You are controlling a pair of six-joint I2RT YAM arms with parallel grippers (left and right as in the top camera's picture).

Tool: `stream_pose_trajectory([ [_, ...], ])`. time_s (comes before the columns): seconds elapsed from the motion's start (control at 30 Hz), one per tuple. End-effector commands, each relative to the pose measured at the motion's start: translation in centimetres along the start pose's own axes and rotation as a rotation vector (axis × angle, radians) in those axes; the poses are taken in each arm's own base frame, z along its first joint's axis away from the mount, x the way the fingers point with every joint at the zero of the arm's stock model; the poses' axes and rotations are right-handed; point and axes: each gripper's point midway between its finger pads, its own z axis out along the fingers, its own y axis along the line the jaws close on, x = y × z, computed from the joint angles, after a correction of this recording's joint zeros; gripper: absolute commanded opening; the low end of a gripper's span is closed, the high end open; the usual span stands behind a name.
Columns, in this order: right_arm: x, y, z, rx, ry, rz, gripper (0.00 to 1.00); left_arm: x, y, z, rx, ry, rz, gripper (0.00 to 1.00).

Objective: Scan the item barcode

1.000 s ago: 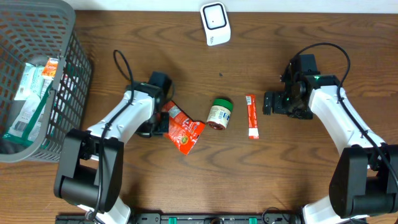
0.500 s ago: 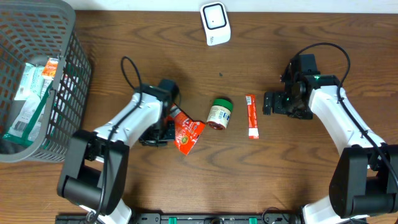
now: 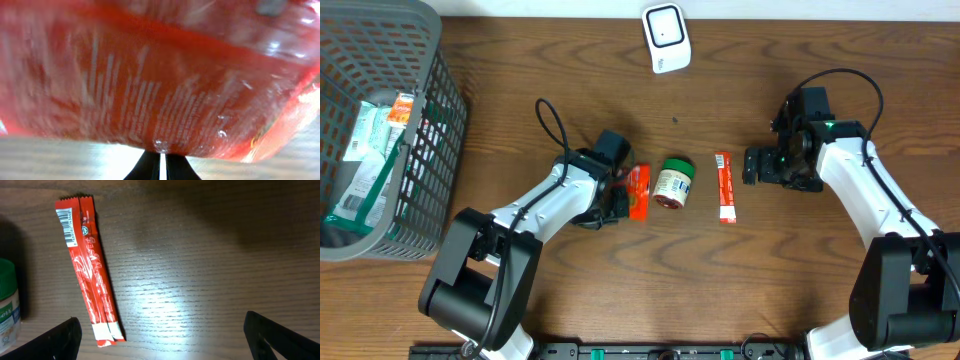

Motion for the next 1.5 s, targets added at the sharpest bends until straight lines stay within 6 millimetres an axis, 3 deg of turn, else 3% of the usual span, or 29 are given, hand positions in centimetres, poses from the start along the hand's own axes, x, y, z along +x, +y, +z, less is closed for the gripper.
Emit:
stream_pose_trajectory([
  [0.0, 0.1, -0.1, -0.1, 0.006, -0.003, -0.008, 0.99, -1.4, -0.8, 0.4, 0.041, -0.052, -0.095, 0.08],
  [0.2, 0.1, -0.1, -0.1, 0.006, -0.003, -0.008, 0.99, -4.0, -3.7, -0.4, 0.172, -0.145, -0.090, 0.07],
  [0.37, 0.1, -0.1, -0.1, 0.006, -0.003, -0.008, 0.99, -6.0, -4.9, -4.8, 0.203, -0.218, 0.087, 0.11],
  [0.47, 0.1, -0.1, -0.1, 0.006, -0.002, -0.008, 0.99, -7.7, -3.3, -7.5, 0.119, -0.293, 0.121, 0.12],
  [0.53, 0.1, -0.1, -0.1, 0.006, -0.002, -0.008, 0.99, -9.4, -1.3, -8.9, 0.035, -0.355, 0.127, 0.12],
  [0.6, 0.1, -0.1, -0.1, 0.006, -0.002, -0.008, 0.99, -11.3, 2.1, -9.4, -0.076, -0.412, 0.118, 0.12],
  [0.77, 0.1, -0.1, -0.1, 0.006, -0.003, -0.008, 0.99, -13.7, 6.5, -8.2, -0.154, -0.426, 0.058, 0.12],
  [1.0, 0.1, -0.1, -0.1, 0.006, -0.003, -0.008, 0.99, -15.0, 9.4, -4.2, -0.187, -0.375, 0.007, 0.12],
  [1.17, 0.1, -0.1, -0.1, 0.006, -0.003, -0.008, 0.99, -13.6, 8.1, -2.2, -0.097, -0.282, 0.020, 0.12],
  [1.47, 0.1, -0.1, -0.1, 0.006, -0.003, -0.008, 0.99, -8.7, 4.9, -1.4, 0.111, -0.059, 0.023, 0.12],
])
